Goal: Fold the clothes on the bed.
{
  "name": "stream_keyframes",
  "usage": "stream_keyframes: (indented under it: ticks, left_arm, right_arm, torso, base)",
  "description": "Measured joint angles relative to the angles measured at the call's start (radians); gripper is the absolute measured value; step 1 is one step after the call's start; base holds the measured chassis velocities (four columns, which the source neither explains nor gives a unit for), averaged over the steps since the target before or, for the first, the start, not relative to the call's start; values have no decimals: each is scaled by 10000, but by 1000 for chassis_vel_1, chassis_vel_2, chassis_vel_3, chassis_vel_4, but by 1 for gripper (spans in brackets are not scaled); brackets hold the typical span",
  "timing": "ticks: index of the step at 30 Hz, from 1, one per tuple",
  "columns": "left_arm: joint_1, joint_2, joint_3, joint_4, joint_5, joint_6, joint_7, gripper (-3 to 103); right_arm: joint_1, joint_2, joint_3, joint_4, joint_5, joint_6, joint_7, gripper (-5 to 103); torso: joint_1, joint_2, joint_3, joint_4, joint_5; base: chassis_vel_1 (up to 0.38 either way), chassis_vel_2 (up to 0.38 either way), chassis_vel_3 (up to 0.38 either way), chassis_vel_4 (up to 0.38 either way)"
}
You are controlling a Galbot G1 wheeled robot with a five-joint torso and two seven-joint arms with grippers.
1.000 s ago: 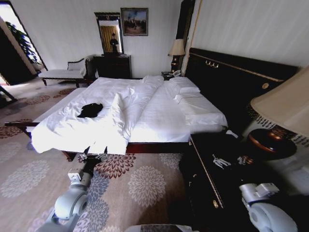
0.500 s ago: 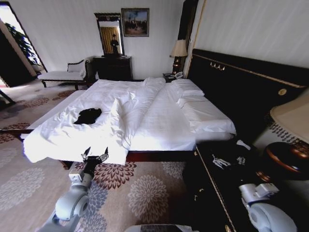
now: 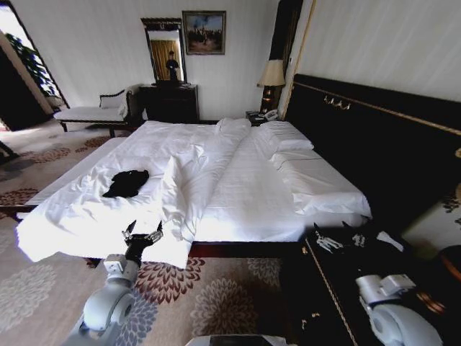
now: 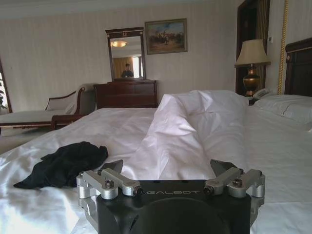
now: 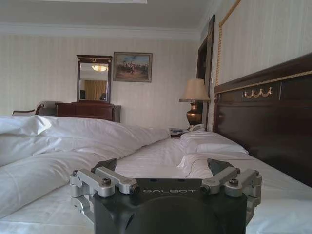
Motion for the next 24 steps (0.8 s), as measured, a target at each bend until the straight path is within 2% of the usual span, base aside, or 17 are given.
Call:
stream_keyframes:
  ticks: [24]
  left_arm:
    - [-8, 1, -29, -43, -21, -29, -15, 100]
  right_arm:
    - [23, 60, -88, 10, -66, -61, 26, 100]
  torso:
    - [1, 0, 0, -1, -3]
  base:
    - [-213, 217, 211, -214]
